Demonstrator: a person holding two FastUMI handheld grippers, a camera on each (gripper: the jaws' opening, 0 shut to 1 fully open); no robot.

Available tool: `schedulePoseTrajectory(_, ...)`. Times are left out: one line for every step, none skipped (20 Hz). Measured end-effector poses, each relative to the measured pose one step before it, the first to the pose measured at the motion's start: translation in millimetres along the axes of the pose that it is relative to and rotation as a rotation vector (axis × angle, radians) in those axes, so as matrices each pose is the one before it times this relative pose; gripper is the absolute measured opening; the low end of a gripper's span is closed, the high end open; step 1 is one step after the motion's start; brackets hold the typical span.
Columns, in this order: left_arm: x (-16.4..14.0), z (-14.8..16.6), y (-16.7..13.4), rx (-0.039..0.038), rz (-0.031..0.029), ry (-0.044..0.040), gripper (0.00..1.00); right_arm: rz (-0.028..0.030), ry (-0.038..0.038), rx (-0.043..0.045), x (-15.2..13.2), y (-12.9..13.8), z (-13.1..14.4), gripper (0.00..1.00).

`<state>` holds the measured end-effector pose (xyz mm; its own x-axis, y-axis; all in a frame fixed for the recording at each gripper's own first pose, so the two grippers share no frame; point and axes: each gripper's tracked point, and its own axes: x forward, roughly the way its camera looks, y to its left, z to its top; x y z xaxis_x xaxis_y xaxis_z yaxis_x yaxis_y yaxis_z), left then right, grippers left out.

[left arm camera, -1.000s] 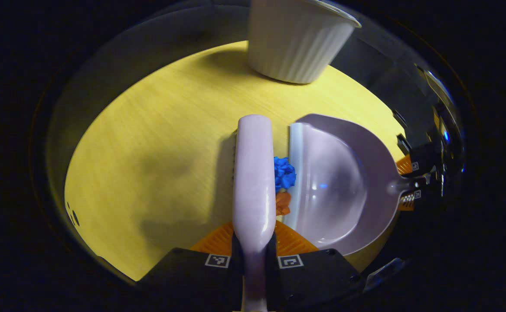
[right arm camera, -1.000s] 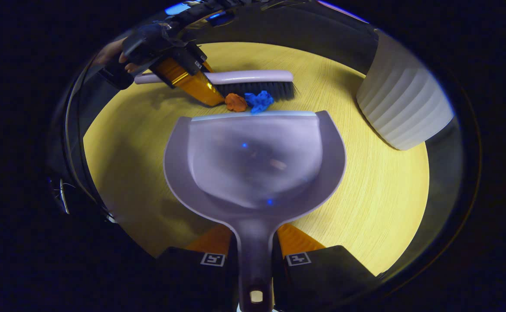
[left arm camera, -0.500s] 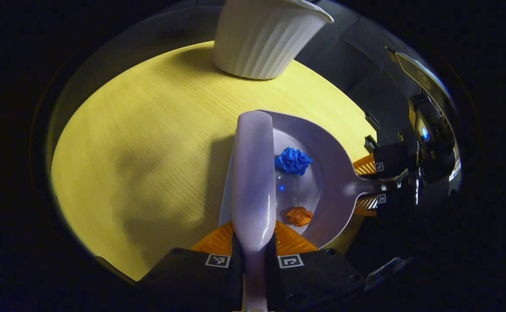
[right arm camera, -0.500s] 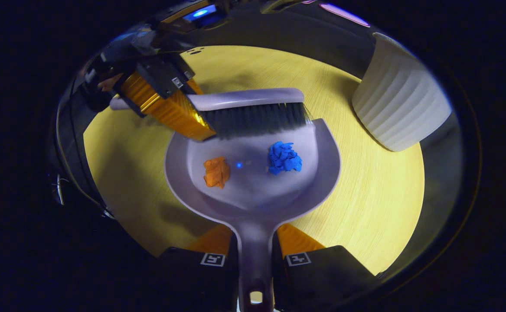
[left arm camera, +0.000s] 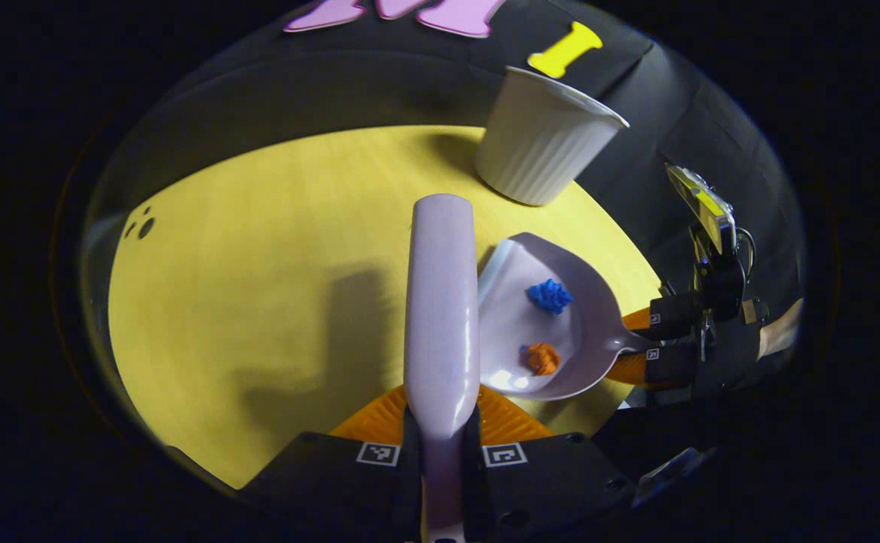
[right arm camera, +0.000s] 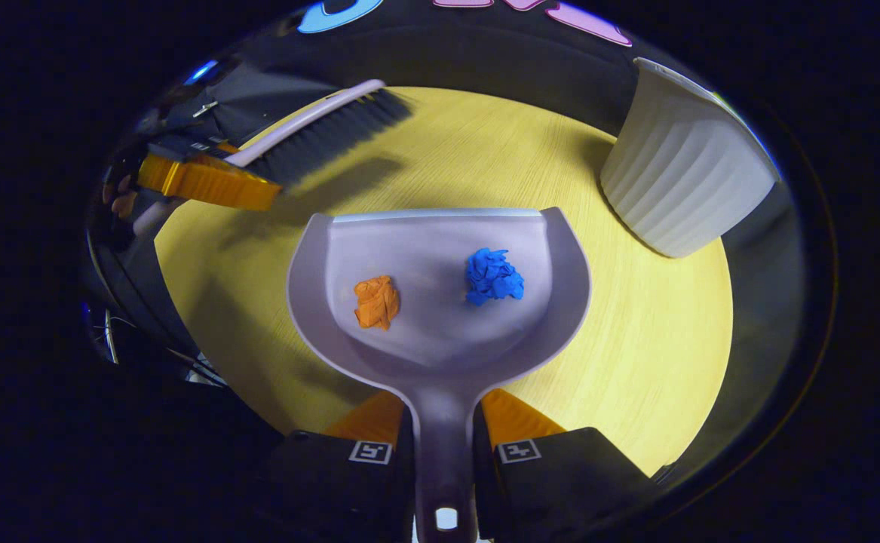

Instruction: Pick up the small broom and dustpan from the desktop, sweep the trash into the dustpan with the broom, and then empty the trash into the garbage bin.

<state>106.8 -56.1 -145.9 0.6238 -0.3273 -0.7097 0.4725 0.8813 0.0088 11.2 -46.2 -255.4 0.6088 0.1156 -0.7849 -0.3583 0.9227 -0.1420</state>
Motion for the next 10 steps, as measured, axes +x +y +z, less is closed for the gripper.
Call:
schedulePoseTrajectory(-8.29, -9.21, 11.81, -0.02334, 0.02042, -0.01534, 0.25, -0.0072, -0.00558, -0.01247, -0.73, -1.21, 1.72, 0.36)
schedulePoseTrajectory(-2.22, -15.02, 11.25, -0.0225, 0.01888, -0.01464, 0.25, -0.00412, -0.00788, -0.00883, 0.2, 1.94, 0.33, 0.36)
schedulePoseTrajectory(-0.14, -14.67, 9.23, -0.02004, 0.02194, -0.0113, 0.25, 0.00175, -0.00773, -0.00154, 0.47, 0.99, 0.75, 0.41)
schedulePoseTrajectory(1.66, -16.54, 8.05, -0.01948, 0.02249, -0.00908, 0.26, 0.00545, -0.00749, 0.00551, -0.06, -0.76, -0.28, 0.36)
schedulePoseTrajectory(3.29, -16.04, 7.98, -0.01933, 0.0185, -0.00656, 0.25, 0.00576, -0.01018, 0.00642, -1.17, -0.03, 2.0, 0.36)
schedulePoseTrajectory(6.15, -19.64, 7.03, -0.01882, 0.01563, -0.004, 0.25, 0.00771, -0.00951, -0.00028, 0.82, 0.07, -1.2, 0.36)
schedulePoseTrajectory(6.04, -19.87, 6.44, -0.01717, 0.01296, -0.00044, 0.25, 0.01384, 0.00198, -0.01433, 0.14, -1.0, -0.3, 0.36)
schedulePoseTrajectory(-3.25, -17.29, 9.01, -0.01662, 0.00671, 0.00185, 0.25, 0.00624, 0.00304, -0.01691, -2.55, -3.54, -0.28, 0.36)
schedulePoseTrajectory(-4.53, -15.44, 7.12, -0.02077, -0.00189, 0.00679, 0.25, -0.00021, -0.00576, -0.00987, -4.21, -2.83, 2.37, 0.36)
schedulePoseTrajectory(-11.3, -7.33, -1.67, -0.02916, -0.01328, 0.00907, 0.25, 0.00385, -0.01363, 0.00066, -0.86, 1.46, 3.21, 0.36)
